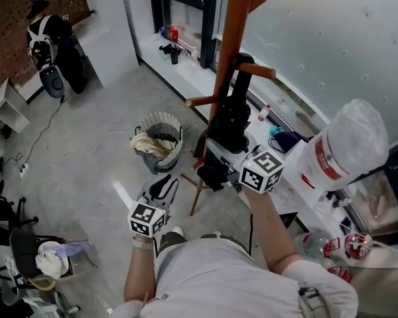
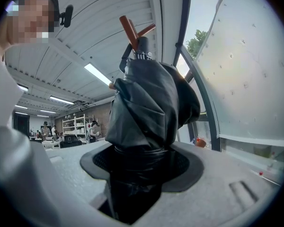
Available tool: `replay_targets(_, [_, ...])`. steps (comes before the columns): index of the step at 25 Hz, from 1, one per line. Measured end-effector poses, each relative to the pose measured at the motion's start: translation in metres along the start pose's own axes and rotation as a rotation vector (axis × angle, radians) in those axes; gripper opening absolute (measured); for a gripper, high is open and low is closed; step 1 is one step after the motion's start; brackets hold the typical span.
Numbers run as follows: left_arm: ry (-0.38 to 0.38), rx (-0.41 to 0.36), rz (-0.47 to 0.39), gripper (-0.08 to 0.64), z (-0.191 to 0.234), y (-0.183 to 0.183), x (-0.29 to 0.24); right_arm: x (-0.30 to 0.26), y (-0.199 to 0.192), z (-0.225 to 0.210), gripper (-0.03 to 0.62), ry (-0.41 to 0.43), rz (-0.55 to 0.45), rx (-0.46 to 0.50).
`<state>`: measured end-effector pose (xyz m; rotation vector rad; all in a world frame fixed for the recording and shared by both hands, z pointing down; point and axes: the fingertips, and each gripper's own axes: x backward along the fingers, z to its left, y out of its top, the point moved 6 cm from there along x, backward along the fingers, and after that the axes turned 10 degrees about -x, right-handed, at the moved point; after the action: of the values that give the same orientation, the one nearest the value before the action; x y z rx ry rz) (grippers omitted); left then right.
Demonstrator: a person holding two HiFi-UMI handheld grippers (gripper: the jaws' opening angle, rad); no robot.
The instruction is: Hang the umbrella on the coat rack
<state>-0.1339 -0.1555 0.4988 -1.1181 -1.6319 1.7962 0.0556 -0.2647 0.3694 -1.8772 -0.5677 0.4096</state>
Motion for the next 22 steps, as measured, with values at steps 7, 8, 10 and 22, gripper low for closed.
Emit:
replay_targets(7, [0.015,0.019,0.012,0.08,-0.005,-0.007,0.007,-0.002,0.0,-0.001,0.259,-0.003,-0.04,0.015])
replay_targets(8, [0.015,0.021,0.013,0.08,-0.006,-0.007,0.007,-0.002,-0.001,-0.002,0.259,-0.007,-0.05,0.019])
replay_targets(10, [0.015,0.023,0.017,0.08,-0.007,-0.009,0.007,-0.003,-0.001,-0.003,0.262,-0.017,-0.066,0.026])
replay_targets(22, [0.007,0.029,0.023,0.08,-0.011,-0.012,0.008,0.0,-0.004,-0.004,0.326,-0.095,-0.109,0.098])
